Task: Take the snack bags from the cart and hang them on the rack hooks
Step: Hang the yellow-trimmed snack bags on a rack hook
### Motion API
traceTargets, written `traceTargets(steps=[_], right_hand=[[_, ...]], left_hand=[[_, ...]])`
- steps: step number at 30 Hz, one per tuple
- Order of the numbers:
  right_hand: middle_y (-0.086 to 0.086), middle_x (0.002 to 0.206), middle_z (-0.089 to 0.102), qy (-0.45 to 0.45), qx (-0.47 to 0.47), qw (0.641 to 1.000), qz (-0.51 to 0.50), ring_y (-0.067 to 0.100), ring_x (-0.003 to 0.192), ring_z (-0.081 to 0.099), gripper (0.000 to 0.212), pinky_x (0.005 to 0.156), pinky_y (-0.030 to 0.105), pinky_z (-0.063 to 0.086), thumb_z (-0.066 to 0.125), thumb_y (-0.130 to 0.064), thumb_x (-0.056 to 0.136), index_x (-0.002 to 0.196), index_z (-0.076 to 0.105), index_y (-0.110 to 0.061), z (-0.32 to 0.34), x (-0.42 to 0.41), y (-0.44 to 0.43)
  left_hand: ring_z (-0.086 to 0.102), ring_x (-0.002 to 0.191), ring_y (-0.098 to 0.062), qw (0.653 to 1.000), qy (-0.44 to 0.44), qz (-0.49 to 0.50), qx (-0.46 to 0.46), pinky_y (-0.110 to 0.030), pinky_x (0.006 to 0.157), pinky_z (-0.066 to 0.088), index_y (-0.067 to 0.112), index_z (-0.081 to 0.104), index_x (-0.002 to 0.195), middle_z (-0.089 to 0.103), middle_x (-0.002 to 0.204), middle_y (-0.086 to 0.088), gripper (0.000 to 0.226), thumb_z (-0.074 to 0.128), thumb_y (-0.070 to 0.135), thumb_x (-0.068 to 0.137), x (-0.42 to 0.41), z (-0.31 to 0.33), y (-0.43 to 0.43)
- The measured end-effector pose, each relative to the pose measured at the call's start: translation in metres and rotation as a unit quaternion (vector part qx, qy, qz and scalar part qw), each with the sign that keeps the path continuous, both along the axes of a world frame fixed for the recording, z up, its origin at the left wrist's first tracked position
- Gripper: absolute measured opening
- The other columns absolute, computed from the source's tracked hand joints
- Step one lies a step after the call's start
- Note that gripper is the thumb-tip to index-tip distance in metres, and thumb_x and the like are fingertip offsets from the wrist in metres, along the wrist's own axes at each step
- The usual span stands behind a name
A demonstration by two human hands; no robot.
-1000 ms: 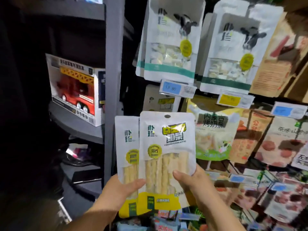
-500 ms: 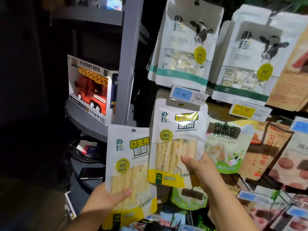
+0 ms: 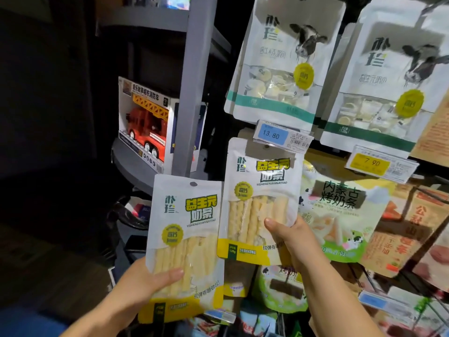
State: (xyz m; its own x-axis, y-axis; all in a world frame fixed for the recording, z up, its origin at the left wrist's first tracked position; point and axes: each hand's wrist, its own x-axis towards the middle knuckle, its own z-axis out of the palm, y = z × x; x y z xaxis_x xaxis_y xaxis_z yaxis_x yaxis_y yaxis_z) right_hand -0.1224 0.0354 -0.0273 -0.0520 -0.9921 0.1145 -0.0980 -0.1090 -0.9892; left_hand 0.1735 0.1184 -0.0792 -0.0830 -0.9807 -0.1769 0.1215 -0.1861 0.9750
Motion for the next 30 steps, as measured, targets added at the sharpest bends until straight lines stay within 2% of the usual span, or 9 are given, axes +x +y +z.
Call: traceTargets(steps=[6, 9, 12, 15, 18, 21, 24, 27, 30], right_hand=[[0.001, 0.102, 0.076, -0.022, 0.017, 1.0, -0.003, 0.023, 0.1, 0.071, 0.041, 0.099, 0.046, 0.049, 0.084, -0.021, 0.072, 0.109, 0.067, -0.02, -0.001, -0.001, -0.01], [0.0, 0.094, 0.076, -0.033, 0.024, 0.999, -0.015, 0.019, 0.09, 0.071, 0.031, 0.085, 0.036, 0.053, 0.078, -0.011, 0.08, 0.108, 0.066, -0.017, 0.004, 0.001, -0.014], [0.002, 0.088, 0.074, 0.01, 0.035, 0.998, -0.057, 0.021, 0.078, 0.068, 0.025, 0.074, 0.034, 0.051, 0.077, -0.019, 0.082, 0.104, 0.065, -0.017, 0.004, 0.003, -0.02], [0.004, 0.086, 0.069, 0.058, 0.038, 0.994, -0.088, 0.024, 0.075, 0.062, 0.02, 0.07, 0.035, 0.048, 0.071, -0.025, 0.088, 0.102, 0.062, -0.014, 0.004, 0.005, -0.021], [-0.005, 0.088, 0.056, 0.157, -0.032, 0.976, -0.146, 0.018, 0.088, 0.052, 0.02, 0.071, 0.03, 0.04, 0.064, -0.024, 0.092, 0.105, 0.051, -0.016, 0.004, 0.01, -0.015], [-0.004, 0.103, 0.055, 0.132, -0.164, 0.957, -0.198, 0.011, 0.096, 0.053, 0.03, 0.085, 0.021, 0.04, 0.067, -0.017, 0.089, 0.116, 0.053, -0.014, -0.001, 0.023, 0.005], [-0.005, 0.104, 0.059, 0.138, -0.221, 0.955, -0.139, 0.004, 0.095, 0.057, 0.021, 0.082, 0.017, 0.044, 0.064, -0.02, 0.091, 0.111, 0.057, -0.02, -0.006, 0.031, 0.02], [-0.008, 0.097, 0.064, 0.11, -0.135, 0.985, -0.002, 0.002, 0.091, 0.061, 0.012, 0.076, 0.015, 0.048, 0.06, -0.035, 0.094, 0.105, 0.057, -0.032, -0.002, 0.034, 0.029], [-0.017, 0.104, 0.068, 0.092, -0.075, 0.99, 0.079, -0.001, 0.097, 0.064, 0.03, 0.082, 0.019, 0.05, 0.065, -0.049, 0.083, 0.11, 0.058, -0.037, -0.003, 0.032, 0.032]], left_hand=[[0.07, 0.1, -0.023, 1.0, 0.0, 0.006, -0.021, -0.048, 0.1, 0.046, 0.016, 0.067, 0.114, 0.074, 0.106, -0.004, 0.077, 0.087, 0.039, 0.044, 0.0, 0.002, 0.008], [0.07, 0.1, -0.024, 0.999, -0.006, 0.019, -0.029, -0.051, 0.1, 0.045, 0.018, 0.068, 0.113, 0.074, 0.106, -0.004, 0.078, 0.088, 0.044, 0.042, 0.001, 0.001, 0.011], [0.07, 0.099, -0.026, 0.998, -0.014, 0.043, -0.037, -0.052, 0.098, 0.046, 0.019, 0.069, 0.11, 0.074, 0.104, -0.005, 0.087, 0.091, 0.053, 0.033, 0.006, -0.001, 0.014], [0.07, 0.096, -0.03, 0.998, 0.0, 0.053, -0.043, -0.053, 0.096, 0.048, 0.014, 0.069, 0.109, 0.074, 0.103, -0.01, 0.084, 0.092, 0.043, 0.034, 0.011, -0.001, 0.017], [0.069, 0.1, -0.032, 0.998, 0.026, 0.024, -0.044, -0.054, 0.099, 0.045, 0.013, 0.07, 0.108, 0.072, 0.106, -0.013, 0.068, 0.089, 0.031, 0.045, 0.009, 0.002, 0.015], [0.067, 0.105, -0.031, 0.998, 0.035, 0.002, -0.049, -0.054, 0.101, 0.043, 0.013, 0.067, 0.114, 0.071, 0.111, -0.013, 0.069, 0.089, 0.029, 0.05, 0.0, 0.003, 0.006], [0.067, 0.106, -0.03, 0.998, 0.032, -0.024, -0.051, -0.05, 0.1, 0.046, 0.01, 0.066, 0.116, 0.071, 0.111, -0.012, 0.071, 0.088, 0.029, 0.051, -0.016, 0.007, -0.007], [0.067, 0.105, -0.029, 0.997, 0.034, -0.051, -0.051, -0.045, 0.097, 0.049, 0.008, 0.066, 0.115, 0.071, 0.11, -0.012, 0.082, 0.094, 0.035, 0.042, -0.032, 0.012, -0.021], [0.068, 0.103, -0.026, 0.995, 0.035, -0.078, -0.056, -0.035, 0.088, 0.053, 0.01, 0.067, 0.112, 0.072, 0.109, -0.01, 0.092, 0.095, 0.045, 0.032, -0.046, 0.017, -0.034]])
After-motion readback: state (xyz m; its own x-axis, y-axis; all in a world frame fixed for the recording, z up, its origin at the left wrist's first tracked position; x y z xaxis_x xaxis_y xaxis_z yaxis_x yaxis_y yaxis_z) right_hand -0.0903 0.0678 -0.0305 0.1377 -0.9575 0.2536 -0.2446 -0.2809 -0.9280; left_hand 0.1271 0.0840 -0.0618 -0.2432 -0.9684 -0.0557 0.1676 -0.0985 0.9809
